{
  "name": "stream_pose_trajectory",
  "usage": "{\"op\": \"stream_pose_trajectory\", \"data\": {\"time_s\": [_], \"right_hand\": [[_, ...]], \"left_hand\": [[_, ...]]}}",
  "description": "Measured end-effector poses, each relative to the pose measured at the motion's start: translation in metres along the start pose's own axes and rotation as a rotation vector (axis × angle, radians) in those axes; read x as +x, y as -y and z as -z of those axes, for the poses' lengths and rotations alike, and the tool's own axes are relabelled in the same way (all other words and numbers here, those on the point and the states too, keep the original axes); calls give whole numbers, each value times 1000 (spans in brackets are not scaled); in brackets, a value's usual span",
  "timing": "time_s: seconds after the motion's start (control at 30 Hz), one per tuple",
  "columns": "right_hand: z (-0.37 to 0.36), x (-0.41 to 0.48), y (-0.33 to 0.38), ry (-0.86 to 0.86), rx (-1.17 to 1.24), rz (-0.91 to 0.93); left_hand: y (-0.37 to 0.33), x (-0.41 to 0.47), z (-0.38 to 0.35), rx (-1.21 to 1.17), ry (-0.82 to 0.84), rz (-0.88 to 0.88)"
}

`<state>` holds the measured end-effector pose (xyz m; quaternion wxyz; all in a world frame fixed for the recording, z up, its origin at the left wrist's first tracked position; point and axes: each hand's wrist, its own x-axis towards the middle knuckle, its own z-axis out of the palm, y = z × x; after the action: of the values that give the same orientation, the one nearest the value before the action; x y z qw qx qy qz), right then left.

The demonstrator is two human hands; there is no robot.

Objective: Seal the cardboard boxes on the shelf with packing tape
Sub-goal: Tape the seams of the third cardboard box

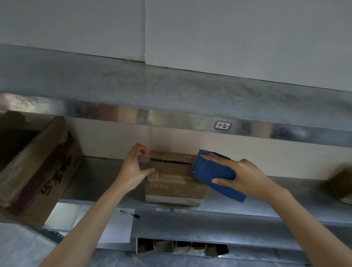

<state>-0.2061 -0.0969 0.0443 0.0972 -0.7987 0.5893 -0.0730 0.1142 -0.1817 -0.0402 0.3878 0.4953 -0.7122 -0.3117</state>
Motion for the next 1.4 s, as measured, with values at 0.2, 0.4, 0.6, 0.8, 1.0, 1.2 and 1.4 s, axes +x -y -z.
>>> {"op": "stream_pose_trajectory", "data": {"time_s": [0.2,0.4,0.6,0.8,1.0,1.2,1.4], "right_hand": [[-1,0,-1,-37,62,3],[-15,17,-19,78,189,-14],[1,33,-14,192,501,-51],[1,42,-21,249,620,-90],[-4,47,-29,263,636,-112],[-7,52,-33,295,653,-98],[-8,52,-35,299,646,-84]], "left_hand": [[14,2,-4,-16,-18,-15],[22,2,-10,-64,-53,54],[33,-3,-9,-71,-29,82],[34,-3,-5,-65,4,116],[29,-3,-5,-83,26,149],[22,3,-1,-202,39,331],[22,10,1,-310,55,471]]}}
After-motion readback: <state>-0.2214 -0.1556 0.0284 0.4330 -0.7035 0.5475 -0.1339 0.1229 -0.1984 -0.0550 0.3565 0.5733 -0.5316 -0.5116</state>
